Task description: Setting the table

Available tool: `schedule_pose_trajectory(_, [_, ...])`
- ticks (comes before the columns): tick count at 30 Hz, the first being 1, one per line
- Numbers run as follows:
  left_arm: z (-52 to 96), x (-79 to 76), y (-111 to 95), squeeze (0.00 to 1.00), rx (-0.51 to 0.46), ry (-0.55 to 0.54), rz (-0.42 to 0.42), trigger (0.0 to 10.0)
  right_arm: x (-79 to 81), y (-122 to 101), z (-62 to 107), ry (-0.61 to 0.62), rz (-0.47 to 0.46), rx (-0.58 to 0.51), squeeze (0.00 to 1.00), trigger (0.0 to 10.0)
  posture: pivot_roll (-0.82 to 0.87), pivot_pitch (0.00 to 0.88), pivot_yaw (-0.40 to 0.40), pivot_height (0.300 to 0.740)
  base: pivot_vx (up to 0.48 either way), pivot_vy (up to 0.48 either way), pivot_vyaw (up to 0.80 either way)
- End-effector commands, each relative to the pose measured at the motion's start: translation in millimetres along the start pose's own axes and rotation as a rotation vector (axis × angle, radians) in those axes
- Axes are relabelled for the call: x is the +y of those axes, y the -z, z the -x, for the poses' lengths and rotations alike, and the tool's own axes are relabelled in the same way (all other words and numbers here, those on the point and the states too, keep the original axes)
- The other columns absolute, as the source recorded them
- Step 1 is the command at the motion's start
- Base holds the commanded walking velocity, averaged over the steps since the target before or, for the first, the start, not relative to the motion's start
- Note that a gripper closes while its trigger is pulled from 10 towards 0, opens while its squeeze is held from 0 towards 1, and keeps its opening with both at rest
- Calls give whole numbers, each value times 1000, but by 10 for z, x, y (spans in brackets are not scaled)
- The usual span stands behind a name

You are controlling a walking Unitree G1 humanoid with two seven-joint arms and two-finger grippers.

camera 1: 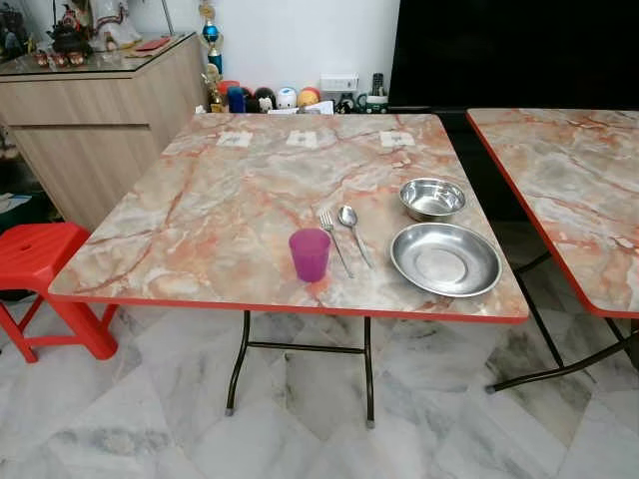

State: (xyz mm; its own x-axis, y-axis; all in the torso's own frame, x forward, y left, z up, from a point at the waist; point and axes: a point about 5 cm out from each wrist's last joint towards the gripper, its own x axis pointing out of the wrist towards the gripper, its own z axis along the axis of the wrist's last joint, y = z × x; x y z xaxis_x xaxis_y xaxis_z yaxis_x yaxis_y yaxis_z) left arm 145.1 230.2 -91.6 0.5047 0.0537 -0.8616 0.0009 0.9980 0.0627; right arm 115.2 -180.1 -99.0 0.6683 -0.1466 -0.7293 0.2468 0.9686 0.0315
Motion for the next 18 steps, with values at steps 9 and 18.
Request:
schedule_pose_trajectory(9, [40,98,100,0,15,-7,2,10000,-134,-1229,-387,91,-47,-285,0,10000,1,0,30,740,0,0,0])
schedule_pose_trajectory(18, [66,146,155,0,14,-12,16,10000,-242,-1247,-315,142,-76,-390,0,10000,-3,0,17,740,0,0,0])
